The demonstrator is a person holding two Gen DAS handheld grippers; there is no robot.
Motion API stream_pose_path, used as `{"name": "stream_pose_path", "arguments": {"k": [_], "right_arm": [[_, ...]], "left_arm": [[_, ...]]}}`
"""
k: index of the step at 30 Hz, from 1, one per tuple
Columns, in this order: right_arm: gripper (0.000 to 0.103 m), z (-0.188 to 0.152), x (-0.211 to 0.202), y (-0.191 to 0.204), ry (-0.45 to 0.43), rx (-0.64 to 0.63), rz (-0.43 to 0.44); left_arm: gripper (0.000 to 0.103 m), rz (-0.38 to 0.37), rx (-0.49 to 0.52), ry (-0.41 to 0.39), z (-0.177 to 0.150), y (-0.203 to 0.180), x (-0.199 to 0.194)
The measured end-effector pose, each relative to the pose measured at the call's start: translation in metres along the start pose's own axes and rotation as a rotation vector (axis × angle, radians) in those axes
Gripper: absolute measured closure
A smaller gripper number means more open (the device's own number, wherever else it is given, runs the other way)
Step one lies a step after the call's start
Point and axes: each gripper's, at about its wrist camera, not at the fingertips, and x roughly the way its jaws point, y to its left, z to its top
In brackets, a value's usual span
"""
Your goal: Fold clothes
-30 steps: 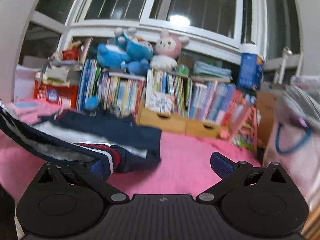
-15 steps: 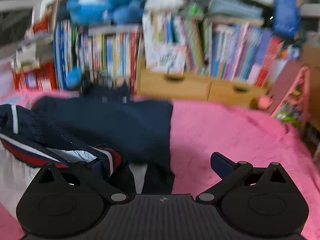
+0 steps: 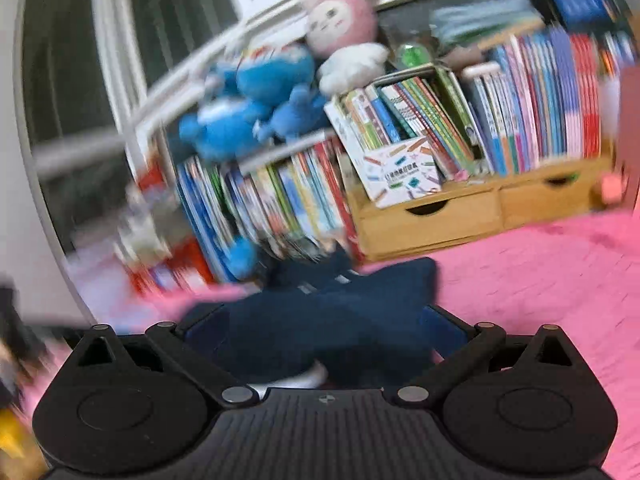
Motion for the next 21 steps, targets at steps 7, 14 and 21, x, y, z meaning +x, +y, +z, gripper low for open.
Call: {"name": "stream_pose_path", "arguments": {"k": [7, 14, 21], "right_arm": [[0.007, -0.035, 0.024, 0.087, 0.116, -0.431, 0.049], [0.006, -0.04, 0.072, 0.117, 0.125, -0.556, -0.229], [0.002, -0.036, 0.059, 0.075, 0.17, -0.37, -0.097]], "left_arm": [[0.001, -0.12, -0.306, 0.167, 0.002, 0.03, 0.026], [0.0, -0.152, -0.066, -0.084, 0.0, 0.013, -0.021], [0.0, -0.196, 0.364, -0.149, -0.039, -0.017, -0.004]]}}
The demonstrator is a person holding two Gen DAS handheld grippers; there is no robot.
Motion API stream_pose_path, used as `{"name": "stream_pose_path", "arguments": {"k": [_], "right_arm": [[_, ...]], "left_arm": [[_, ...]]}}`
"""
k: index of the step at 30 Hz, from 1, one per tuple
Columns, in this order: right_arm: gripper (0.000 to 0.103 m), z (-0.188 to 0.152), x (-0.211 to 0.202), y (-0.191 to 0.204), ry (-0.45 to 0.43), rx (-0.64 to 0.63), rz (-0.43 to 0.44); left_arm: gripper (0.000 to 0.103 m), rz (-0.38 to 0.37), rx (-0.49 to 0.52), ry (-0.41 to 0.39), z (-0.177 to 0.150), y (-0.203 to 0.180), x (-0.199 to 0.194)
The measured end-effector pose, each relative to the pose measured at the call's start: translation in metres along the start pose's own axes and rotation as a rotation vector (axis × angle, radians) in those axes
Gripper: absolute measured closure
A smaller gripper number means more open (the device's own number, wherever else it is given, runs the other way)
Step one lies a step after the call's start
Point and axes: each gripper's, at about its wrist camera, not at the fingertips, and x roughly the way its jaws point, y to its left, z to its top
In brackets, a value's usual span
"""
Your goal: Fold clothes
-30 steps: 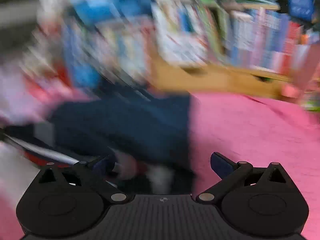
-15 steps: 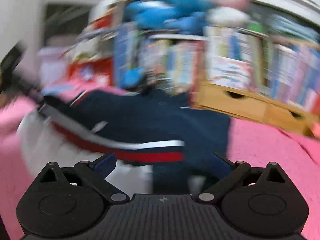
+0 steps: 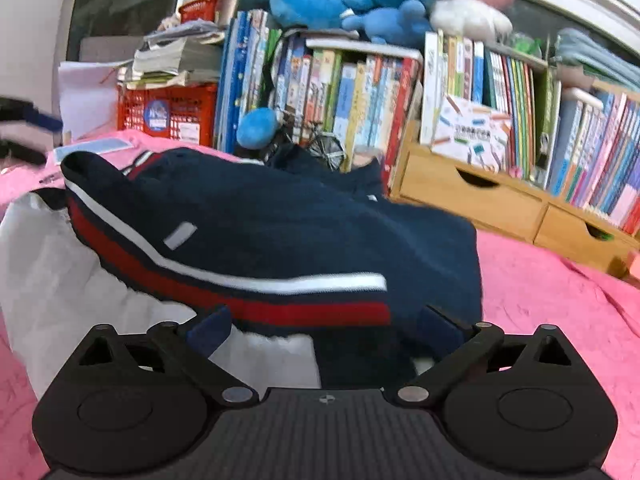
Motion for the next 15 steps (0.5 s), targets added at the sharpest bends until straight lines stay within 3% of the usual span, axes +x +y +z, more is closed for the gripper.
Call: {"name": "stream_pose_path", "arguments": {"k": [3, 8, 10, 12, 13, 15], "right_arm": [[0.002, -0.001, 0.002, -0.005, 0.016, 0.004, 0.016], [0.004, 0.004, 0.011, -0.006, 0.025, 0.005, 0.061], [0.005, 0.007, 0.019, -0.006, 0.039, 0.004, 0.077], [0.008, 0.006, 0.026, -0.01, 0.064, 0.034, 0.097], [0.017, 0.005, 0.027, -0.013, 0.069, 0.066, 0.117], [0.041, 0.003, 0.019, -0.018, 0.054, 0.107, 0.125]], "left_arm": [[0.0, -0.038, -0.045, 0.049, -0.004, 0.002, 0.023], [0.001, -0.089, -0.065, -0.018, -0.01, -0.003, 0.043], [0.006, -0.128, -0.075, -0.001, -0.012, -0.004, 0.051], [0.019, -0.148, -0.069, -0.007, -0.016, -0.006, 0.045], [0.023, -0.158, -0.066, -0.01, -0.018, -0.007, 0.042], [0.045, -0.178, -0.06, -0.016, -0.022, -0.009, 0.036]]}}
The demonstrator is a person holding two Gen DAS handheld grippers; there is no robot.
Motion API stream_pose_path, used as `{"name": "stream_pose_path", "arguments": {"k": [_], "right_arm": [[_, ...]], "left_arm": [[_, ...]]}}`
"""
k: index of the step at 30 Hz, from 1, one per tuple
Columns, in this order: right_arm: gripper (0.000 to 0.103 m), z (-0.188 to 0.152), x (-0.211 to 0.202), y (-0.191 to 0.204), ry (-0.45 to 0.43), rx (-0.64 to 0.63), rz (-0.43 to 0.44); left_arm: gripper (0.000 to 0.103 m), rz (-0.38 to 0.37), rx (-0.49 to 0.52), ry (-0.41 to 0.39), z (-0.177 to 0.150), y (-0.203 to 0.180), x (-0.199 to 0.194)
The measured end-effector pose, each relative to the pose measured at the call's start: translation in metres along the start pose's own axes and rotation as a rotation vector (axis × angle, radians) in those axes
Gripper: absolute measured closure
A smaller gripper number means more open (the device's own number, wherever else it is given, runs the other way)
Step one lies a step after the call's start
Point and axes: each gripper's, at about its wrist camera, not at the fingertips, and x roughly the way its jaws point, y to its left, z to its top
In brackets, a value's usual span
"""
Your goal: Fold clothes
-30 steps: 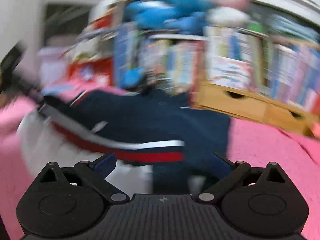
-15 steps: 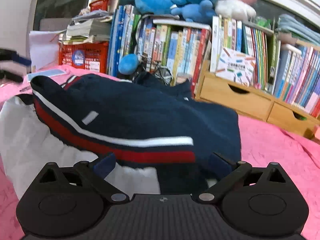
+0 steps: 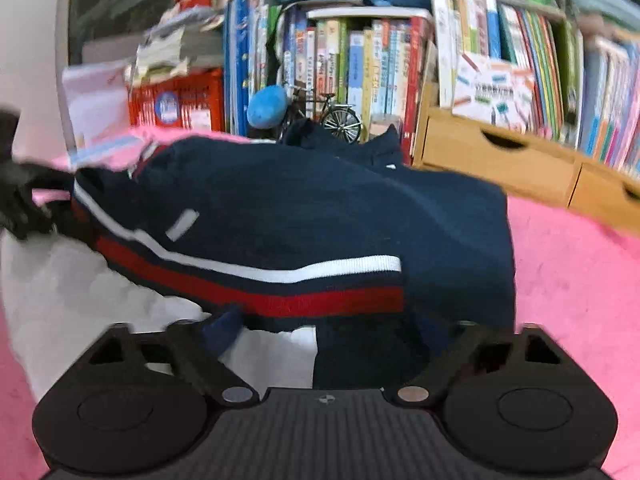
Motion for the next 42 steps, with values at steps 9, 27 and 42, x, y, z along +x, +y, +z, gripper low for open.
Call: {"name": "stream_pose_path", "arguments": {"k": [9, 27, 42], "right_arm": [[0.025, 0.002, 0.0, -0.023, 0.026, 0.073, 0.001], [0.09, 0.118, -0.026, -0.019, -0.374, -0.002, -0.156], [0.076, 0.114, 0.201, -0.087, -0.049, 0.158, -0.269]], "left_arm": [[0.001, 0.046, -0.053, 0.041, 0.001, 0.003, 0.011], [0.074, 0.234, 0.049, -0.274, 0.111, -0.001, 0.008], [0.012, 0.424, -0.232, 0.03, 0.102, 0.11, 0.173]]}}
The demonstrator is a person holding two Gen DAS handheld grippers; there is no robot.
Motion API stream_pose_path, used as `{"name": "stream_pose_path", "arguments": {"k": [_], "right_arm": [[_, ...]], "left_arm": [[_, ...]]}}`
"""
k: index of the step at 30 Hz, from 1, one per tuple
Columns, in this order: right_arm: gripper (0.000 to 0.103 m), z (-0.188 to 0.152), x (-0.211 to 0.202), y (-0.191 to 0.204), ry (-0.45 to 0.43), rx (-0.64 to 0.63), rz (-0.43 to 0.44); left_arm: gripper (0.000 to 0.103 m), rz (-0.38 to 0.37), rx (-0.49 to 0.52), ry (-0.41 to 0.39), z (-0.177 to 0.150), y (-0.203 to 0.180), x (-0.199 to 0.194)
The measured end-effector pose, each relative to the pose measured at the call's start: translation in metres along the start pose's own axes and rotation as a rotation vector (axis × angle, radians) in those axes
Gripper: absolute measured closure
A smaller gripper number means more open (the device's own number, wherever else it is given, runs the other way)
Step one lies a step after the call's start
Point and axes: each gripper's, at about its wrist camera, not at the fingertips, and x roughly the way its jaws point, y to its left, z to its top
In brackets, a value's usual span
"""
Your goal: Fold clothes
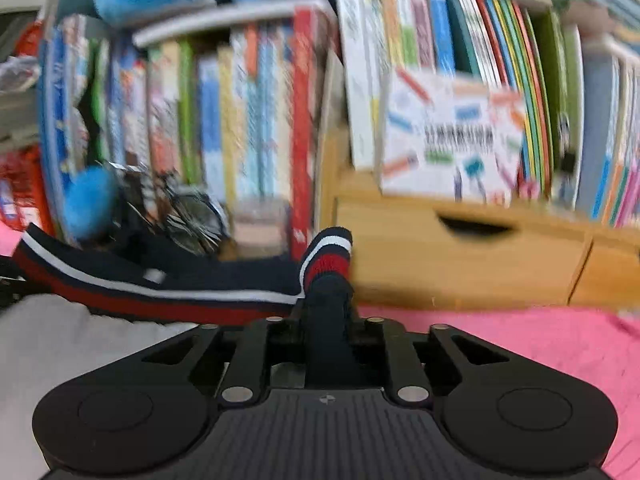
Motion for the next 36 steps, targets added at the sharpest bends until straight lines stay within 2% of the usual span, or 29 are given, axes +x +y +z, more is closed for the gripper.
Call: {"name": "stream_pose_path", "arguments": {"k": [2, 3, 5, 6, 8, 11, 14, 16, 18, 20, 21, 23, 25, 26, 30, 36], "right_arm": [[0.055, 0.001, 0.005, -0.007, 0.03, 0.042, -0.015], [0.051, 0.001, 0.001, -0.009, 0.033, 0.056, -0.034], [0.034, 0.003, -0.021, -0.015, 0.013, 0.086, -0.051], [0.03, 0.002, -0.037, -0.02, -0.003, 0.104, -0.05], [0.01, -0.005, -0.073, -0.034, -0.044, 0.148, -0.025], [0.008, -0.026, -0.128, -0.059, -0.045, 0.223, 0.004], [0.005, -0.066, -0.175, -0.084, -0.01, 0.343, 0.007], [0.005, -0.093, -0.196, -0.097, 0.019, 0.436, 0.035], [0.005, -0.113, -0.209, -0.105, 0.028, 0.521, 0.081], [0.005, -0.131, -0.218, -0.112, 0.041, 0.608, 0.133], [0.005, -0.138, -0.218, -0.114, 0.057, 0.662, 0.162], [0.003, -0.139, -0.218, -0.112, 0.048, 0.703, 0.174], [0.003, -0.139, -0.217, -0.109, 0.034, 0.735, 0.18], [0.003, -0.139, -0.215, -0.107, 0.033, 0.749, 0.194], [0.0, -0.139, -0.206, -0.094, 0.007, 0.755, 0.194], [0.0, -0.14, -0.206, -0.078, -0.025, 0.654, 0.145]], "left_arm": [[0.008, 0.013, -0.049, 0.018, 0.004, 0.007, -0.001], [0.008, 0.021, -0.073, 0.026, 0.005, 0.01, -0.006], [0.007, 0.039, -0.081, 0.022, 0.007, 0.014, -0.022], [0.003, 0.062, -0.068, 0.016, 0.009, 0.017, -0.031], [0.0, 0.114, -0.047, 0.001, 0.008, 0.026, -0.054], [0.0, 0.169, -0.045, -0.018, 0.002, 0.042, -0.086], [0.0, 0.207, -0.087, -0.034, -0.017, 0.061, -0.13], [0.0, 0.195, -0.093, -0.058, -0.04, 0.064, -0.163], [0.0, 0.178, -0.047, -0.102, -0.071, 0.057, -0.198], [0.0, 0.175, -0.002, -0.103, -0.099, 0.041, -0.221], [0.0, 0.157, -0.035, -0.077, -0.11, 0.036, -0.228], [0.0, 0.068, -0.162, -0.033, -0.126, 0.031, -0.238], [0.0, -0.025, -0.28, -0.017, -0.135, 0.029, -0.24], [0.0, -0.042, -0.318, -0.013, -0.137, 0.028, -0.238], [0.001, 0.027, -0.366, 0.041, -0.133, 0.023, -0.21], [0.002, 0.025, -0.482, 0.033, -0.128, 0.034, -0.179]]}}
